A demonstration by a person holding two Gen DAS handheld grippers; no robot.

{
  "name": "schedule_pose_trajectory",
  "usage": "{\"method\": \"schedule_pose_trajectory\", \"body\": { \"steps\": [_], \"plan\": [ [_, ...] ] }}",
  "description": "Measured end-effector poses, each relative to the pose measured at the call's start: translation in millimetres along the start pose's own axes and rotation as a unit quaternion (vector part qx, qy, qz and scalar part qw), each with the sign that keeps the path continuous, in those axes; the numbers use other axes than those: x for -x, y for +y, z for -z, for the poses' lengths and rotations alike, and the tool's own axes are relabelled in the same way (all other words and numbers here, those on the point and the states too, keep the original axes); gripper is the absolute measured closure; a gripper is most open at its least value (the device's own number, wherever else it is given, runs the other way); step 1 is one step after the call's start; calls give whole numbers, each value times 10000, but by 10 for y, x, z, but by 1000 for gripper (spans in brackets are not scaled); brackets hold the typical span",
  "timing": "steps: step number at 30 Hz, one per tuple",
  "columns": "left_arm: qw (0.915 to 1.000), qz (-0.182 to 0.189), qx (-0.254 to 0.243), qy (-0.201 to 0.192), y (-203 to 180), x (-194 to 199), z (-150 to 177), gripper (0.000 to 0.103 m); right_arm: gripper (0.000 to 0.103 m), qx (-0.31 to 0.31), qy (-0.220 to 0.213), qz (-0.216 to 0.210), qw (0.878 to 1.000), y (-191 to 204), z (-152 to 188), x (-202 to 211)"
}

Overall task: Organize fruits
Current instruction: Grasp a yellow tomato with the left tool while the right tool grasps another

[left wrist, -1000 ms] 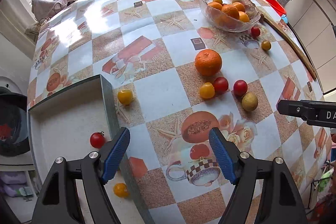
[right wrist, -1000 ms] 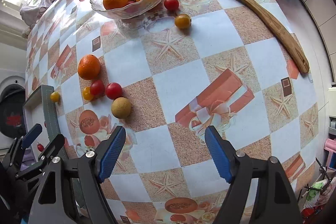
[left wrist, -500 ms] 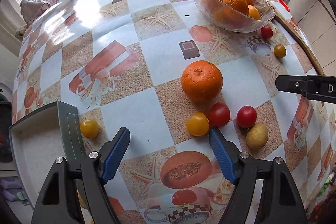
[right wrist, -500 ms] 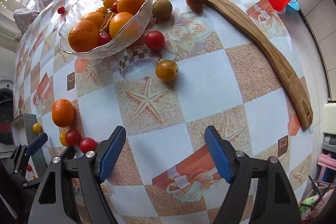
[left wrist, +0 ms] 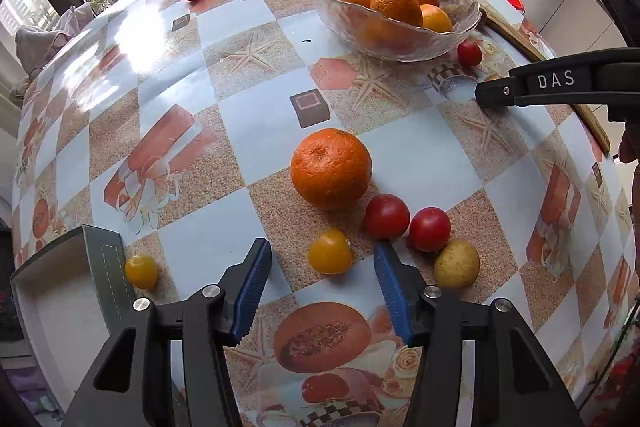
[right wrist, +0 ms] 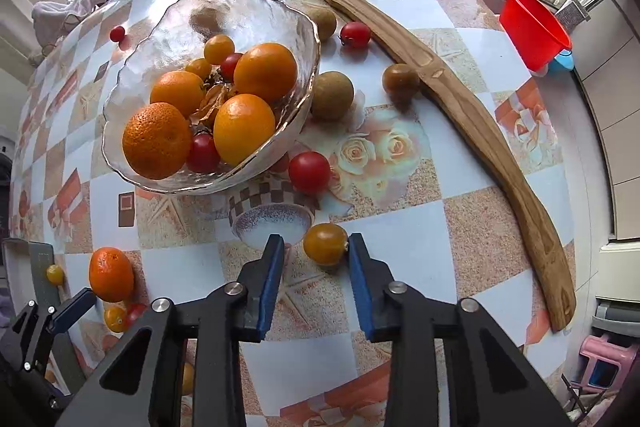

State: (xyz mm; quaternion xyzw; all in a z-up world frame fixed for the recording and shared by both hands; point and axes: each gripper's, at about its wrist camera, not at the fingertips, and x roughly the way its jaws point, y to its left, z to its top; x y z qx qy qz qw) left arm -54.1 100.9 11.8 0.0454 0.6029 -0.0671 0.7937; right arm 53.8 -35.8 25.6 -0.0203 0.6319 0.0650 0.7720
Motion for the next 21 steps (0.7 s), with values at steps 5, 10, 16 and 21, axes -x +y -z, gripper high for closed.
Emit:
{"method": "schedule_pose_trajectory", "body": {
  "steps": [5,10,16,21],
  "plan": [
    [9994,325,78,27,43,49,-21,80,80,-109,101,-323,9994,-65,84,58],
    [9976,584,363,70,155,65,7,81,80,-260,223,-568,9978,-71,292,121],
    [9970,677,380,43,223,175,159,81,80,-338,338,-764,9959,-35,639,225],
    [9963,738,433,-51,258,354,303,81,80,-343,392,-800,9954,52,826,288]
  ]
}}
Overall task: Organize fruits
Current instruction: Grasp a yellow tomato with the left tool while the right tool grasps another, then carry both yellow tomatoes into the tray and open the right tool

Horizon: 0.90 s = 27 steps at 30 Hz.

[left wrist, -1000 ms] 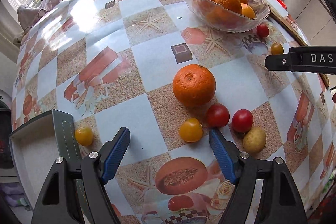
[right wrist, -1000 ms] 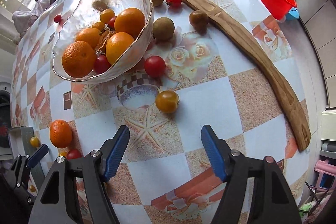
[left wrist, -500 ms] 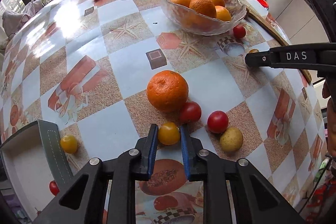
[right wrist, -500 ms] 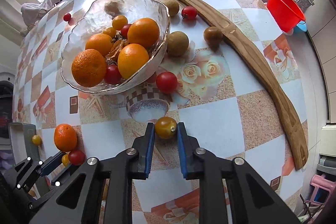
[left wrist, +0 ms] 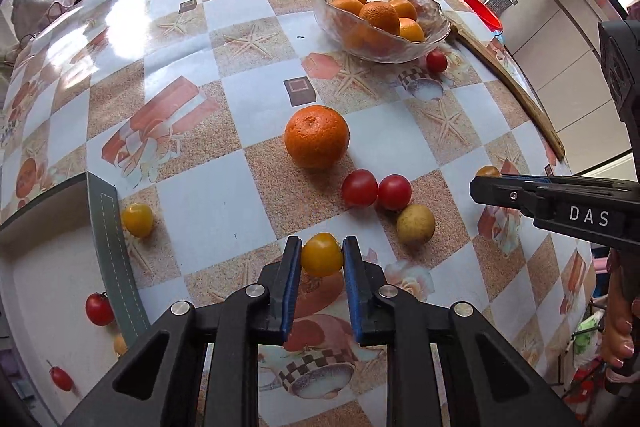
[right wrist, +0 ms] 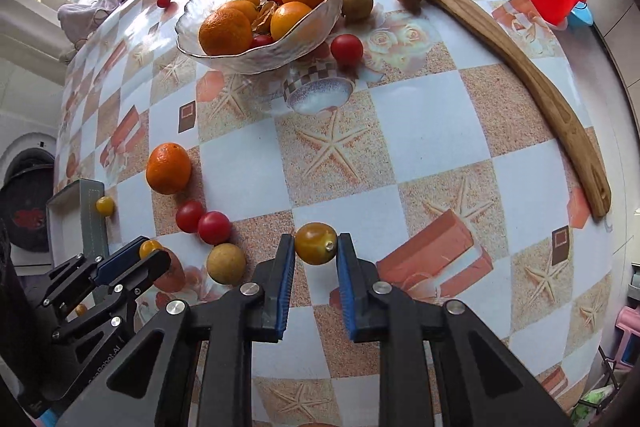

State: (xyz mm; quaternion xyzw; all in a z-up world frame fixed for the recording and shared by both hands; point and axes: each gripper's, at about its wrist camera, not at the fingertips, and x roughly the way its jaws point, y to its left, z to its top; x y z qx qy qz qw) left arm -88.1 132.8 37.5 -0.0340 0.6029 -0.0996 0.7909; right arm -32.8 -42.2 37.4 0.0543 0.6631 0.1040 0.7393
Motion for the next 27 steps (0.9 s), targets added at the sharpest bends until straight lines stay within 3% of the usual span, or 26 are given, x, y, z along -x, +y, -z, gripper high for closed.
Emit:
{"method": "schedule_pose_trajectory", "body": {
  "steps": [11,27],
  "plan": [
    [9987,-80,421,-271,359,483,348,81,80,210,9,-81,9997,417,325,112],
    [9889,-549,1263,-553,1330,969,842,81,80,989,12,-185,9949,1444,441,152]
  ]
}}
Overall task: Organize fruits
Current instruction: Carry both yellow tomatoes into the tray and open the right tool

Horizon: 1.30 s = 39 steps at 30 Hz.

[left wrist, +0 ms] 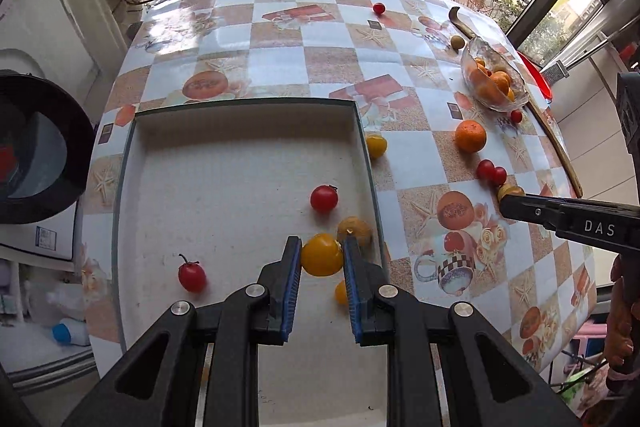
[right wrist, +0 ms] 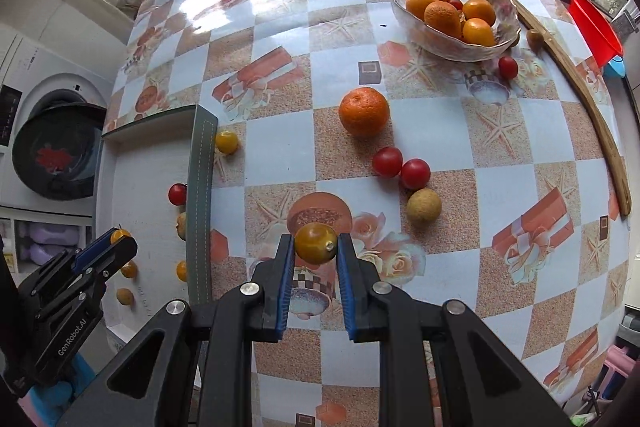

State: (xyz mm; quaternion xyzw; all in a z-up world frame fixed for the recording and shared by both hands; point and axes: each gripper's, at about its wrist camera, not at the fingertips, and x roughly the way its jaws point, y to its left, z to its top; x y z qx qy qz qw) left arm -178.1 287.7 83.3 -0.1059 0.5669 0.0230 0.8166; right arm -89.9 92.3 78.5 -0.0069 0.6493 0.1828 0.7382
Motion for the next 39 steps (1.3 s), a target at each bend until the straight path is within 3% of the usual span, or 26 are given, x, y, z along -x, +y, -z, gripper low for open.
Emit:
{"method": "schedule_pose_trajectory", "body": {
  "steps": [11,17,39],
  "plan": [
    [9983,-389,418,-91,641,-49,-129,80,80,606,101,-260,9978,767,-247,-228],
    [9972,-638,384,-107,814,-214,-297,80,80,752,271,-389,9960,1066,-444,-483],
    [9953,-822,365,349,1011,-664,-356,80,80,1031,483,-122,9934,1363,-678,-975]
  ]
}}
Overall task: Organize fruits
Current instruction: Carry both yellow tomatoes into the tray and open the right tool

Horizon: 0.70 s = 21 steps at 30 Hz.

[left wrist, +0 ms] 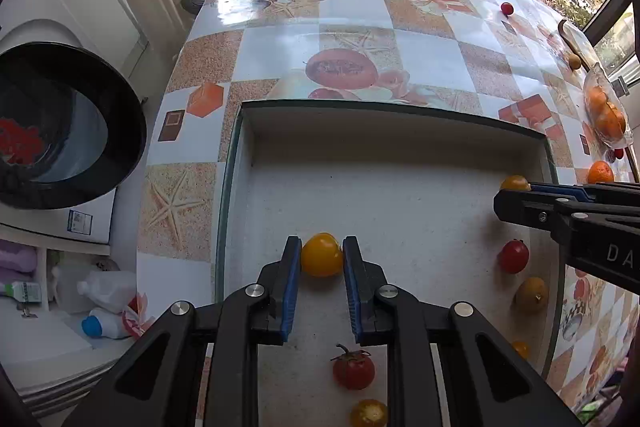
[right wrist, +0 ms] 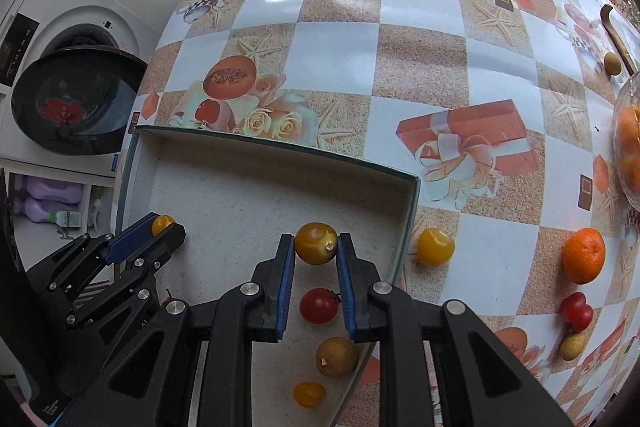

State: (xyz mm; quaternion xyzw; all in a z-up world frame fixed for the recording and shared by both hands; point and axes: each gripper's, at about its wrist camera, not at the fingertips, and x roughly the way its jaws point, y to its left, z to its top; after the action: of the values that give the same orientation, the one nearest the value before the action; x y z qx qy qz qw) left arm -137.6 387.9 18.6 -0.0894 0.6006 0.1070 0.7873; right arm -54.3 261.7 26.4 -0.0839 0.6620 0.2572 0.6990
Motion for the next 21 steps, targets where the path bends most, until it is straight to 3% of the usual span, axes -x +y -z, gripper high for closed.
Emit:
{"method": "schedule_pose_trajectory", "body": {
  "steps": [13,16,18,21],
  "plan": [
    [9997,-133,-160,109,-76,-42,-20,79,75,183,122,179,9996,25,-11,-116],
    [9996,-164,-201,123,-107,-25,-28,79,67,111,49,81,9999,22,-50,-40],
    [9996,-130,-203,114,-114,-7,-26,79,51,100,-66,4,9999,30,-64,57],
    [9997,-90,-210,111,-115,25,-16,79,47,114,-219,-90,9997,31,-52,203]
  ]
}}
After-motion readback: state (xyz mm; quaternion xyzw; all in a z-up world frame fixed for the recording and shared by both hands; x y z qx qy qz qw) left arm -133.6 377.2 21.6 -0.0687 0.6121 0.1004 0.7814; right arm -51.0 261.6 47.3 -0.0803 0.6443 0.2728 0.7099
